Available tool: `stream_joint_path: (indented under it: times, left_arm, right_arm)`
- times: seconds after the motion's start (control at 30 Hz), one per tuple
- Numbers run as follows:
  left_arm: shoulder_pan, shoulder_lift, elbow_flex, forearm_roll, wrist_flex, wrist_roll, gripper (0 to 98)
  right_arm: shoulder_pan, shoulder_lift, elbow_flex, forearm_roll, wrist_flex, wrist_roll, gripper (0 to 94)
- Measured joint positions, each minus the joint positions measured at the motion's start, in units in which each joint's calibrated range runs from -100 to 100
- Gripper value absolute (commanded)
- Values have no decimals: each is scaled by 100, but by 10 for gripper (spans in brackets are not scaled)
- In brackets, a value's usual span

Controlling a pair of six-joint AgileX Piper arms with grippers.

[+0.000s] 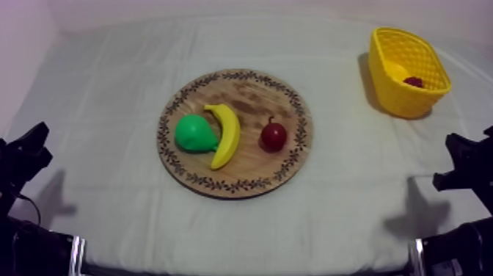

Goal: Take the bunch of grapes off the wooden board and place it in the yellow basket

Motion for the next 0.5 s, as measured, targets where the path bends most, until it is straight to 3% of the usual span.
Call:
stream_joint_path:
  times: [0.5]
  left_arm:
    - [0,0,0,0,0,0,1]
  right_arm:
    - [0,-16,0,15,16,130,4]
